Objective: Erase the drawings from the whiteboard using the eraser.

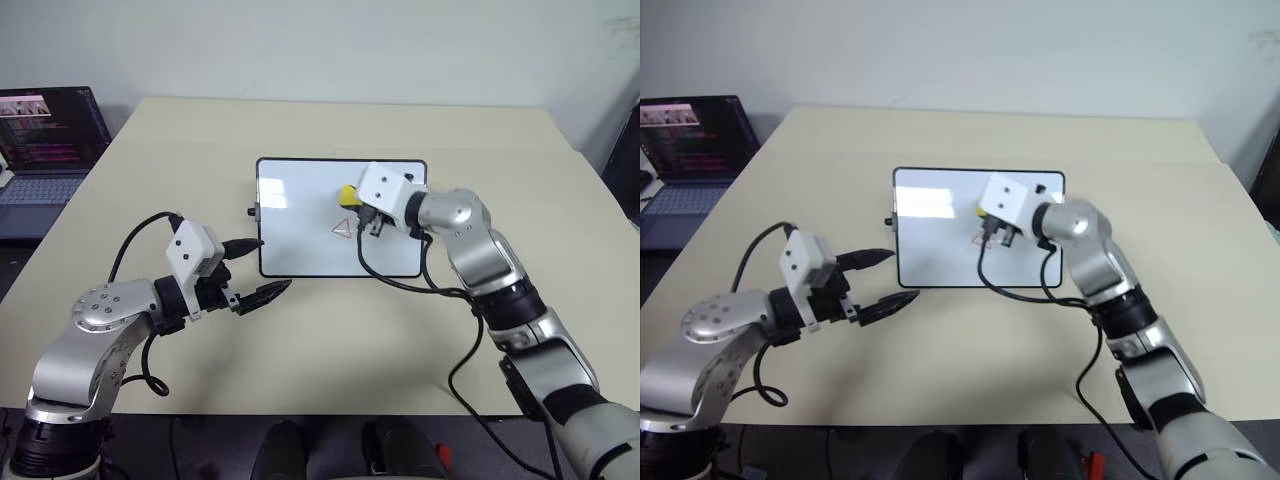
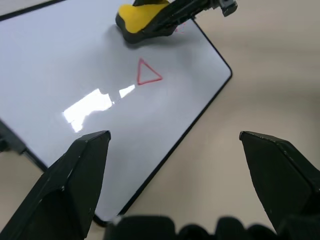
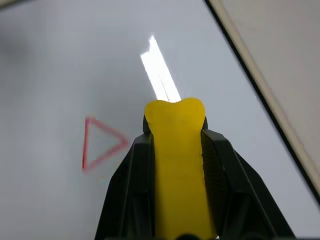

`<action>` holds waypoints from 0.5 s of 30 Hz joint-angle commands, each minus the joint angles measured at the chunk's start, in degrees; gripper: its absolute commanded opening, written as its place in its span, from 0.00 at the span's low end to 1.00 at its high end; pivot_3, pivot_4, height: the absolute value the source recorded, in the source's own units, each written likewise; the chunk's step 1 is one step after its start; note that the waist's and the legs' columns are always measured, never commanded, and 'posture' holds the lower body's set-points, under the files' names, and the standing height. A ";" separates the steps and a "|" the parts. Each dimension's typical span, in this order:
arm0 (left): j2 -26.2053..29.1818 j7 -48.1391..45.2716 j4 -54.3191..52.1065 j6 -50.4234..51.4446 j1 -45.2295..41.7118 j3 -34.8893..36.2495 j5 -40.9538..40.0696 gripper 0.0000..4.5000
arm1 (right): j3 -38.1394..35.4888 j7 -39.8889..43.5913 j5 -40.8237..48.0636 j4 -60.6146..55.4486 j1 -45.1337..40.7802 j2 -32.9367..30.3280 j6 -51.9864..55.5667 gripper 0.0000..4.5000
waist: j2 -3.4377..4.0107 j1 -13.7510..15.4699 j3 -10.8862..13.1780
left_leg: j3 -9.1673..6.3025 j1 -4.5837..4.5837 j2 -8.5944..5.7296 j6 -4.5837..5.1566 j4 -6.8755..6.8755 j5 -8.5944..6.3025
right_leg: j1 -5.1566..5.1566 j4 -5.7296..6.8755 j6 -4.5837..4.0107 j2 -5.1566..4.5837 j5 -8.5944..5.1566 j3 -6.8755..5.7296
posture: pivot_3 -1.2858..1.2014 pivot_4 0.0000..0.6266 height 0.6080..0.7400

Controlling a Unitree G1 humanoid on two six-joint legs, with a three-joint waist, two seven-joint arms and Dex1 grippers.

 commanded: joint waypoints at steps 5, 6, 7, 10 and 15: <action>1.23 -2.77 2.27 -0.61 -4.03 -1.03 0.27 1.00 | 3.28 -4.19 -3.38 -1.27 1.10 0.58 -1.33 0.21 | 0.01 -0.36 0.01 | 0.26 0.12 -0.02 0.00 0.04 0.00 | 0.00 0.17 0.01 0.22 -0.01 0.02 | 0.52 0.24 1.00; 1.13 -2.91 2.50 -0.67 -4.29 -1.15 0.40 1.00 | 4.12 -3.74 -3.70 -1.27 1.46 0.54 -1.28 0.21 | 0.01 -0.36 0.01 | 0.27 0.13 -0.01 0.00 0.04 0.00 | 0.00 0.19 0.00 0.22 -0.01 0.01 | 0.52 0.24 1.00; 1.00 -3.00 2.59 -0.70 -4.43 -1.30 0.52 1.00 | 5.53 -2.36 -3.97 -1.83 2.25 0.12 -1.03 0.21 | 0.01 -0.36 0.01 | 0.30 0.14 -0.01 0.00 0.04 0.00 | 0.00 0.20 0.00 0.22 -0.01 0.04 | 0.52 0.24 1.00; 0.79 -3.13 2.69 -0.82 -4.50 -1.51 0.68 1.00 | 8.23 0.90 -4.13 -3.77 4.23 -0.88 0.12 0.21 | -0.03 -0.28 -0.01 | 0.31 0.12 0.01 0.00 0.06 0.00 | 0.01 0.18 0.01 0.19 -0.01 0.05 | 0.52 0.24 1.00; 0.85 -3.14 2.73 -0.90 -4.33 -1.48 0.72 1.00 | 9.68 1.91 -5.25 -4.32 4.82 -2.17 -0.19 0.21 | -0.03 -0.05 -0.02 | 0.31 0.14 0.01 0.00 0.15 0.00 | 0.03 0.24 0.02 0.15 -0.01 0.07 | 0.52 0.24 1.00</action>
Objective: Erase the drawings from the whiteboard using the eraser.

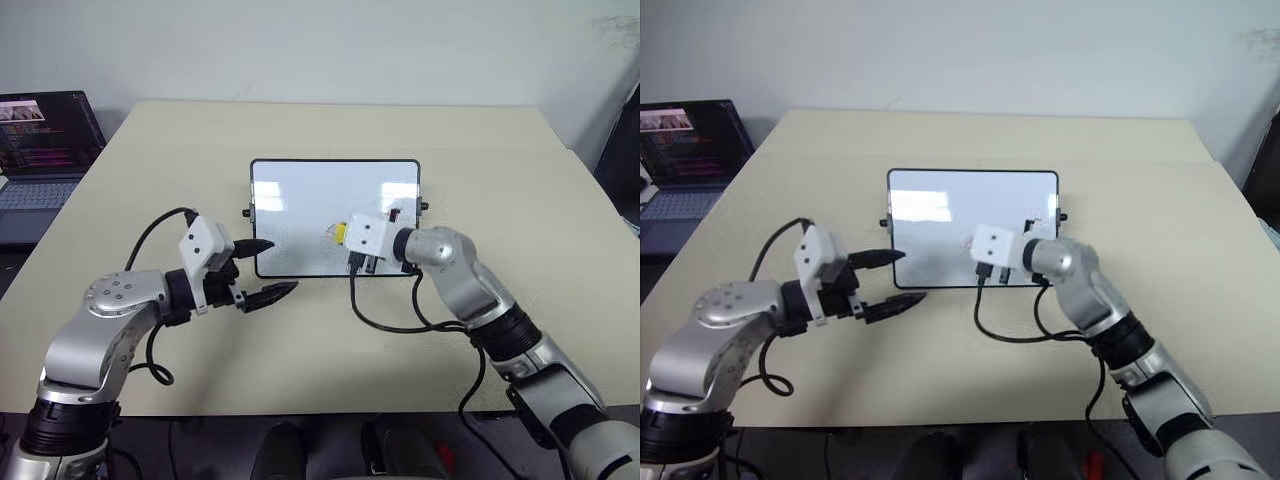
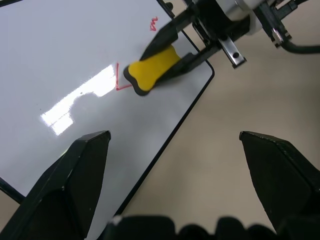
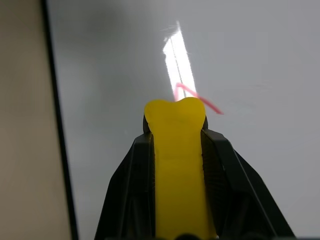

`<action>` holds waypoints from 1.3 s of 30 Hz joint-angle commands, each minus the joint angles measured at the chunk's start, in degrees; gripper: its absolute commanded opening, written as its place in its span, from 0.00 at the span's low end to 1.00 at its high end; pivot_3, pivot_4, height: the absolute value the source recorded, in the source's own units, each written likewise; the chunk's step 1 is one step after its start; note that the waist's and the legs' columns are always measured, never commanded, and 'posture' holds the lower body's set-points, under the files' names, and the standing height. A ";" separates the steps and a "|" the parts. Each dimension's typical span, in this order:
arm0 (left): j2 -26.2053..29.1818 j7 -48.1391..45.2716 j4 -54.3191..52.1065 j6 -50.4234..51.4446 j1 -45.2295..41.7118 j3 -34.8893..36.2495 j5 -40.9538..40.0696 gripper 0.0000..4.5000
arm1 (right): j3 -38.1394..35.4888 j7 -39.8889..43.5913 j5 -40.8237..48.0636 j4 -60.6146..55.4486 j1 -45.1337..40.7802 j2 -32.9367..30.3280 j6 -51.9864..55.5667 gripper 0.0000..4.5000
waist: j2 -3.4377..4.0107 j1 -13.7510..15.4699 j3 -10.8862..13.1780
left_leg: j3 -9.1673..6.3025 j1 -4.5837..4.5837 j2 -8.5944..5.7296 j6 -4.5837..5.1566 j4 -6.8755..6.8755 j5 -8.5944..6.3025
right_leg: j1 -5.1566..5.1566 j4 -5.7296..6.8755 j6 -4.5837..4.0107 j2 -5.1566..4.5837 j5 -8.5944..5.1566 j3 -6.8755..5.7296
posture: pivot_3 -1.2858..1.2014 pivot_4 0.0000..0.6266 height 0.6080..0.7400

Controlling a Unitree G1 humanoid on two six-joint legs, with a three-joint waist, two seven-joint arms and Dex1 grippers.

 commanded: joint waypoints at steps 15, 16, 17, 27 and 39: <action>0.63 0.00 -1.90 -0.96 1.65 1.16 -0.43 1.00 | -0.04 -0.24 -0.99 2.00 -1.04 -1.22 1.28 0.21 | -0.03 0.23 -0.01 | 0.03 0.09 -0.01 0.00 0.01 0.02 | 0.05 0.13 0.00 0.00 0.00 -0.04 | 0.52 0.24 1.00; 0.62 -0.01 -1.94 -0.94 1.70 1.16 -0.47 1.00 | 0.24 0.66 -1.13 1.62 -0.65 -1.59 1.47 0.21 | -0.02 0.22 -0.01 | 0.02 0.09 -0.01 0.00 0.01 0.01 | 0.05 0.13 0.00 0.00 0.00 -0.05 | 0.52 0.24 1.00; 0.63 -0.02 -1.98 -0.92 1.74 1.16 -0.51 1.00 | 0.18 0.84 -1.36 1.49 -0.50 -1.74 1.46 0.21 | -0.02 0.22 -0.01 | 0.03 0.10 -0.01 0.00 0.01 0.01 | 0.05 0.13 0.00 0.00 0.00 -0.04 | 0.52 0.24 1.00; 0.35 -0.12 -1.75 -0.96 1.29 0.51 -0.44 1.00 | -0.98 0.05 -1.57 2.98 -2.06 -3.64 -0.23 0.21 | -0.03 0.35 -0.01 | 0.03 0.13 -0.01 0.01 0.05 0.03 | 0.08 0.16 0.02 0.00 -0.01 -0.04 | 0.52 0.24 1.00; 0.35 -0.16 -1.95 -0.82 1.26 0.41 -0.55 1.00 | -2.57 -5.48 -2.69 3.90 -3.62 -0.12 -1.67 0.21 | -0.04 -0.05 -0.02 | 0.05 0.20 -0.01 0.02 0.03 0.03 | 0.09 0.17 0.04 0.03 -0.02 0.01 | 0.52 0.24 1.00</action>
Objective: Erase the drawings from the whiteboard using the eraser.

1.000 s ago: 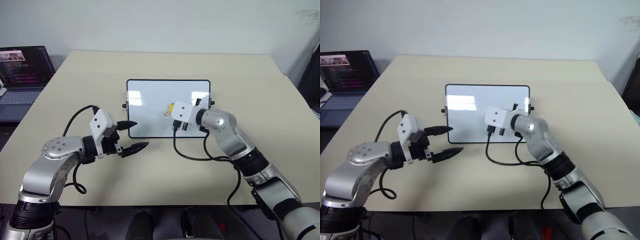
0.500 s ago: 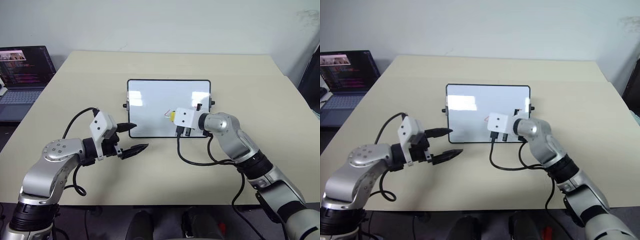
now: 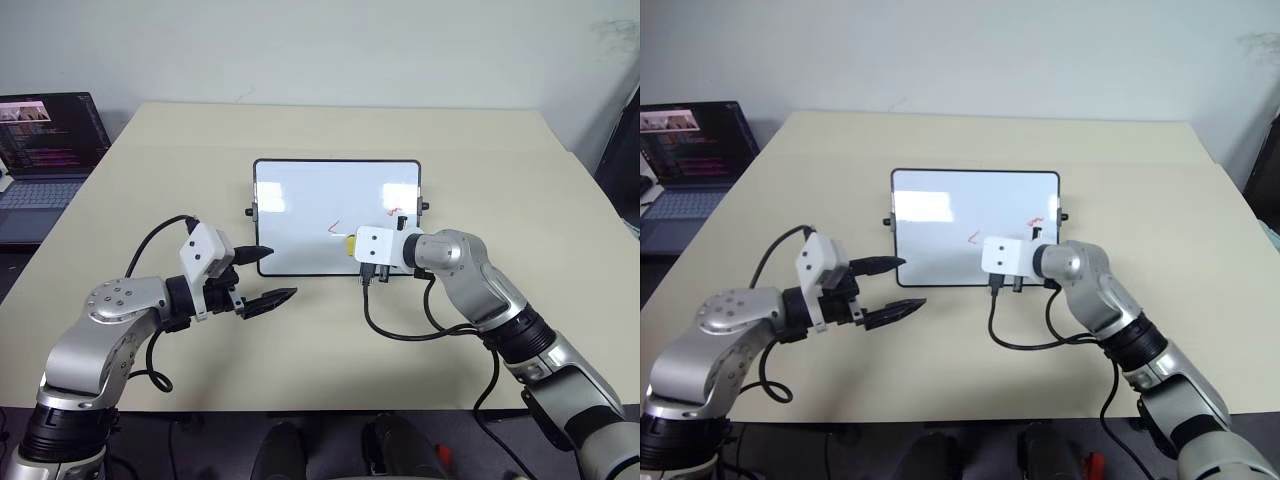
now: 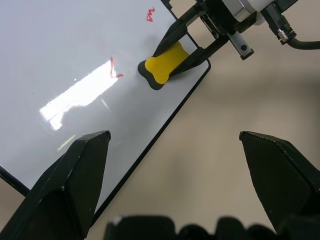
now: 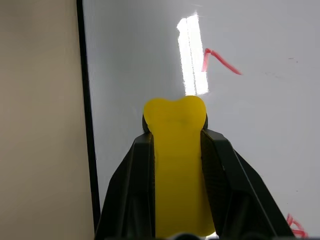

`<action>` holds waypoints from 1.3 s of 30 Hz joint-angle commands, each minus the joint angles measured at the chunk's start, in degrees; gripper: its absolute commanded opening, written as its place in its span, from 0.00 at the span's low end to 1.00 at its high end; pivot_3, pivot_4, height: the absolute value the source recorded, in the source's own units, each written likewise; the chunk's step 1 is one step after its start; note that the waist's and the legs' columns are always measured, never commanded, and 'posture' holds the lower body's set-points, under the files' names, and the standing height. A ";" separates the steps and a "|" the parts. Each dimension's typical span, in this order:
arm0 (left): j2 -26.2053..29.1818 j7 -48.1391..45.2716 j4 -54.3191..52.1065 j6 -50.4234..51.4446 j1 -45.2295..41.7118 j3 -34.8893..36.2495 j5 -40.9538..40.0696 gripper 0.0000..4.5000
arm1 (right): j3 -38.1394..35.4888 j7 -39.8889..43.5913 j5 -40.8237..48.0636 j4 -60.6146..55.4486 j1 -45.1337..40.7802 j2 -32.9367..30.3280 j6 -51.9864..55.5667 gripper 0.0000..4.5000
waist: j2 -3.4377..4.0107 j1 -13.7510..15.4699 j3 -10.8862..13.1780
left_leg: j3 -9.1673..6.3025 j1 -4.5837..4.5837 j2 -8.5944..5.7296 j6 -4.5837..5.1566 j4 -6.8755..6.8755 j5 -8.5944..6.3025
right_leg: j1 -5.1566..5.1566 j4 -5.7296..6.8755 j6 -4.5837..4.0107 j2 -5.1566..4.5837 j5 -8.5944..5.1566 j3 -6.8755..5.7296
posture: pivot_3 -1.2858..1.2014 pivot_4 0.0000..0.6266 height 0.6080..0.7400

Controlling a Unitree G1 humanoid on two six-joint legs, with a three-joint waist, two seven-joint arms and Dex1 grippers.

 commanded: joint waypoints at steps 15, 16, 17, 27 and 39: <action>-0.07 0.57 -2.16 -1.00 -0.49 0.74 -0.47 1.00 | 1.64 0.97 -0.65 1.67 -2.14 2.44 -0.38 0.21 | 0.01 0.08 0.01 | -0.02 -0.08 0.01 0.00 -0.04 -0.01 | -0.02 -0.05 -0.07 -0.01 0.03 -0.07 | 0.52 0.24 1.00; -0.07 0.58 -2.15 -0.99 -0.51 0.71 -0.46 1.00 | 1.50 0.69 -0.80 1.86 -2.29 2.51 -0.57 0.21 | 0.01 0.08 0.01 | -0.01 -0.08 0.01 0.00 -0.03 -0.01 | -0.02 -0.04 -0.07 -0.01 0.03 -0.05 | 0.52 0.24 1.00; -0.09 0.61 -2.10 -0.95 -0.59 0.66 -0.44 1.00 | 1.10 -0.45 -1.06 2.29 -2.60 2.79 -1.00 0.21 | 0.01 0.08 0.01 | -0.01 -0.08 0.01 0.00 -0.03 -0.01 | -0.02 -0.04 -0.06 -0.01 0.03 -0.05 | 0.52 0.24 1.00; -0.18 0.71 -2.24 -0.94 -0.51 0.61 -0.45 1.00 | 0.66 -5.02 -1.06 5.82 -5.57 5.13 -3.99 0.21 | 0.02 0.10 0.02 | -0.02 -0.12 0.02 0.00 -0.04 -0.01 | -0.04 -0.06 -0.10 -0.01 0.05 -0.06 | 0.52 0.24 1.00; -0.21 0.99 -2.75 -0.80 0.00 0.53 -0.71 1.00 | -1.67 -9.48 -3.25 8.42 -7.55 4.15 -4.97 0.21 | 0.02 0.10 0.02 | -0.02 -0.09 0.01 0.00 -0.01 0.00 | -0.04 -0.02 -0.05 -0.02 0.03 -0.06 | 0.52 0.24 1.00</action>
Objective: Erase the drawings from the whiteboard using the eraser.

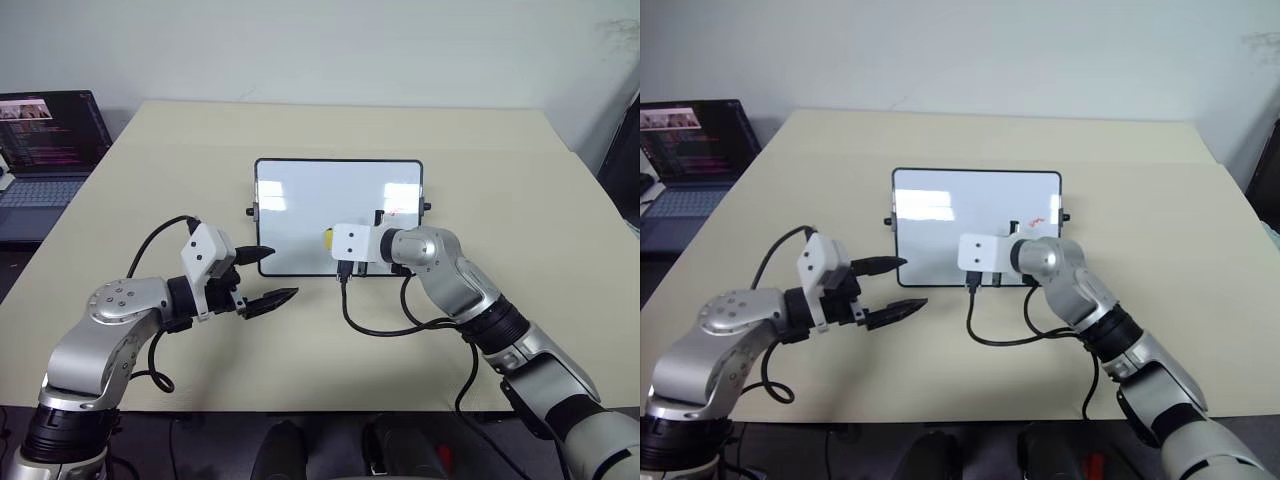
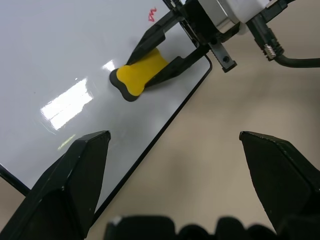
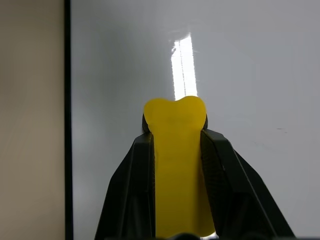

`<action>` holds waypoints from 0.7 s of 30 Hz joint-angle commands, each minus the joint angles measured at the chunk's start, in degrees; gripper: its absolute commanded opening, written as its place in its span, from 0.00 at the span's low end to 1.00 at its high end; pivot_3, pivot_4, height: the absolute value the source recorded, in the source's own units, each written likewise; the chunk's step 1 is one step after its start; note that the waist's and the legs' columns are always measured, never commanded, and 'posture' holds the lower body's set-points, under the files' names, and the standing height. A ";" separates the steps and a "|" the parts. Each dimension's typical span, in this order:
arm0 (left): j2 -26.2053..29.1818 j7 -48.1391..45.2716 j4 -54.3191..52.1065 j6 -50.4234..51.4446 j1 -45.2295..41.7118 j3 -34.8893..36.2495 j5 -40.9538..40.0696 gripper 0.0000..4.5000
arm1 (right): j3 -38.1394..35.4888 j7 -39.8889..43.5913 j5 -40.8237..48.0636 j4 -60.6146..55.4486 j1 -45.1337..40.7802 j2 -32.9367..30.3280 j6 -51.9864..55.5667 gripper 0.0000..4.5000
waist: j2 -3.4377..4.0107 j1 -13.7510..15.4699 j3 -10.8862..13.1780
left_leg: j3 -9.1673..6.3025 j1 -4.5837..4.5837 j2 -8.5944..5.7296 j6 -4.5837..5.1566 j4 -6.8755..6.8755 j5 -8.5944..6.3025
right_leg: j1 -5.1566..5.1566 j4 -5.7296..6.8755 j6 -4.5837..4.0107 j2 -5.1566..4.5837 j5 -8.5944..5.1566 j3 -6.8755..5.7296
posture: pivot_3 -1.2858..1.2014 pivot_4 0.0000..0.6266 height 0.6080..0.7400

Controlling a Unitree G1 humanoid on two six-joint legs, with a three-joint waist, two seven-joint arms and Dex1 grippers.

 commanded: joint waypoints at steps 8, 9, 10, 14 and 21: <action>0.13 -0.03 -2.09 -0.97 -0.45 0.58 -0.61 1.00 | -0.57 3.18 -0.60 -1.63 0.83 -1.96 0.90 0.21 | -0.01 0.12 -0.01 | 0.00 -0.02 0.01 0.01 -0.02 0.01 | 0.00 -0.03 -0.04 0.00 0.02 0.00 | 0.52 0.24 1.00; 0.12 -0.01 -2.09 -0.97 -0.45 0.56 -0.60 1.00 | -0.32 4.32 -0.67 -2.36 1.48 -2.32 1.14 0.21 | -0.01 0.12 -0.01 | -0.01 -0.04 0.01 0.01 -0.02 0.00 | 0.00 -0.04 -0.04 -0.01 0.02 -0.01 | 0.52 0.24 1.00; 0.13 -0.04 -2.06 -0.97 -0.46 0.54 -0.60 1.00 | -0.30 4.96 -0.82 -2.80 1.84 -2.53 1.24 0.21 | -0.01 0.10 -0.01 | -0.01 -0.03 0.01 0.01 -0.03 0.00 | 0.00 -0.05 -0.04 -0.01 0.02 0.00 | 0.52 0.24 1.00; 0.14 -0.12 -1.93 -0.95 -0.58 0.49 -0.62 1.00 | -1.33 4.15 -1.58 -2.69 1.58 -2.54 0.78 0.21 | -0.01 0.07 -0.01 | 0.00 -0.01 0.00 0.01 -0.01 0.00 | 0.00 -0.02 -0.02 -0.01 0.01 0.01 | 0.52 0.24 1.00; 0.05 -0.11 -1.98 -0.99 -0.69 0.40 -0.64 1.00 | -5.32 2.35 1.69 -3.68 0.80 -0.54 2.10 0.21 | -0.01 0.04 0.00 | -0.01 -0.01 0.00 0.01 -0.01 0.00 | 0.00 0.00 -0.02 0.00 0.01 -0.01 | 0.52 0.24 1.00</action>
